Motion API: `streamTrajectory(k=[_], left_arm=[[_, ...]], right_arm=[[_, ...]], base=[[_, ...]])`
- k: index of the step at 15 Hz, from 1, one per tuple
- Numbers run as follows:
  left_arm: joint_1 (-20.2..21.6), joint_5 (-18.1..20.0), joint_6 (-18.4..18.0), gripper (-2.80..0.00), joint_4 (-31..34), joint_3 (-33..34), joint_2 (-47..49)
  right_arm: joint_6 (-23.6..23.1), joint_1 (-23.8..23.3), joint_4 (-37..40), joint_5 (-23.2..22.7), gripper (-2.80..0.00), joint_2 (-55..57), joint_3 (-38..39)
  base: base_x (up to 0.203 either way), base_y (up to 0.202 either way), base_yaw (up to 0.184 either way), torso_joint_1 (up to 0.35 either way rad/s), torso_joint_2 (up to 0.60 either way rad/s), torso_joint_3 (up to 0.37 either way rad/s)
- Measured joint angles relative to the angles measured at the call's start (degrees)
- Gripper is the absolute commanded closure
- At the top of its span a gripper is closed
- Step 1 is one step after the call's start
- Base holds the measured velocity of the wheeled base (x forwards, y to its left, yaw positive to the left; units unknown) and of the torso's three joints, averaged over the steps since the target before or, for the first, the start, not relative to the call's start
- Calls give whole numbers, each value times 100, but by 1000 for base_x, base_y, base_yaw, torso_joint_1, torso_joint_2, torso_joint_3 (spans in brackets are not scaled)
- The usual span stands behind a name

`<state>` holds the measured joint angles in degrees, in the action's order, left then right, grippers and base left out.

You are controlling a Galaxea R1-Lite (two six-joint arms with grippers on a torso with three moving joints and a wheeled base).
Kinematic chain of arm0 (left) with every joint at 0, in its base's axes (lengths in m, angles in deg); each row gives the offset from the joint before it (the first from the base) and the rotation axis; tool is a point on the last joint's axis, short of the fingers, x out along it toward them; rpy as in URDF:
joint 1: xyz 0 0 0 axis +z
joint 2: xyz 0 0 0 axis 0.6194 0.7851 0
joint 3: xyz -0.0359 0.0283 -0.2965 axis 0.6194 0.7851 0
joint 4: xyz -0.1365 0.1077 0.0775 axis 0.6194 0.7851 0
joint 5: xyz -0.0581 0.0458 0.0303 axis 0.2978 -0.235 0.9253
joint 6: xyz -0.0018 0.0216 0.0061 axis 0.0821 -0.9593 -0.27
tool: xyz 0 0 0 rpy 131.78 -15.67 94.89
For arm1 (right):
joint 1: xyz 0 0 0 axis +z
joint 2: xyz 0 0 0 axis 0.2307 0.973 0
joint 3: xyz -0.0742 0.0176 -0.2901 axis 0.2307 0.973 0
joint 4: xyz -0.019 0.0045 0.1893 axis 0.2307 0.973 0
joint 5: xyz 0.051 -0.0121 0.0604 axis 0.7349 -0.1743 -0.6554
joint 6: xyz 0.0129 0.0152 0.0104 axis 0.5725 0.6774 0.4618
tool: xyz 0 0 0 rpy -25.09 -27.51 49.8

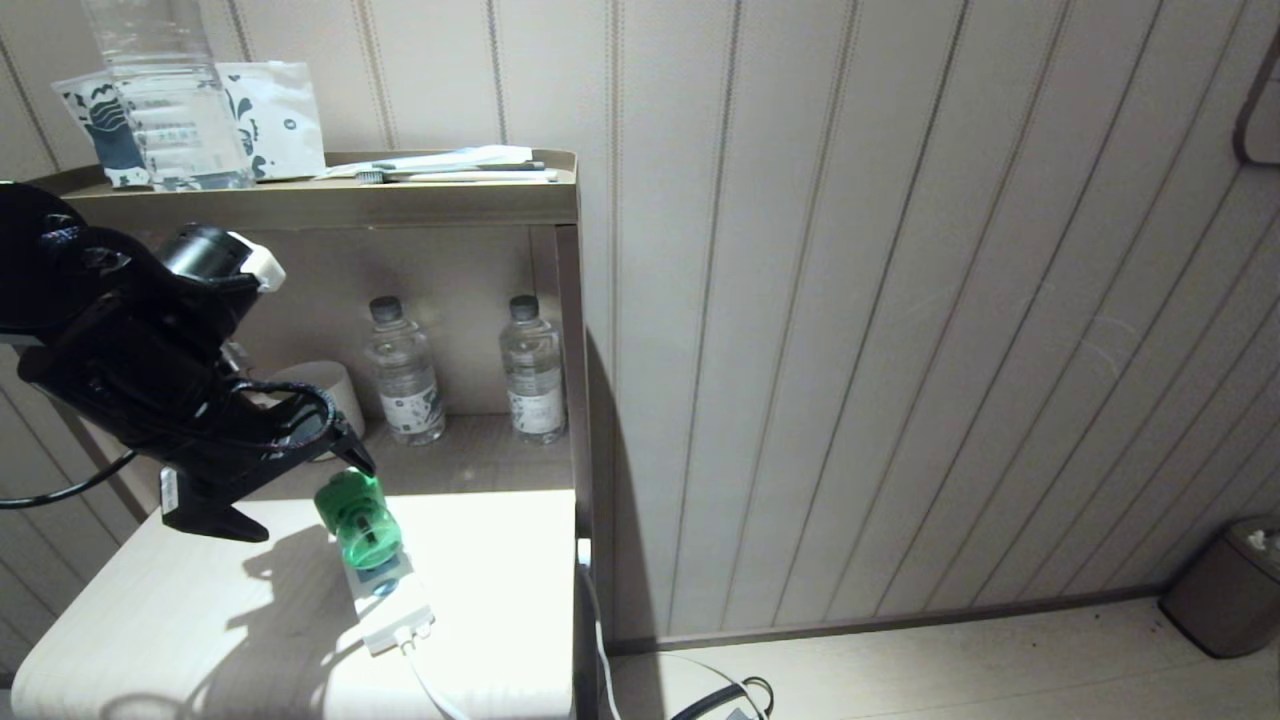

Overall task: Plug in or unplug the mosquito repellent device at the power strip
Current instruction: Hold the socket with your right hand and unplug it with your left hand

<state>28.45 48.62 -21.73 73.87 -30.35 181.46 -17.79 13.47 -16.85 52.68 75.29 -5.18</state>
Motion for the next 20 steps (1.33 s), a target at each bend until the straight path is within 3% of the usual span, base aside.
streamTrajectory(k=[12, 20], left_arm=[[-67, -3, 65, -280, -65, -21, 381], [23, -214, -43, -280, -301, 218, 557]], right_arm=[[0, 5, 1, -4, 0, 0, 0], [0, 0, 1, -5, 0, 0, 0]], base=[[0, 0, 0, 0, 0, 0], [0, 0, 0, 0, 0, 0]])
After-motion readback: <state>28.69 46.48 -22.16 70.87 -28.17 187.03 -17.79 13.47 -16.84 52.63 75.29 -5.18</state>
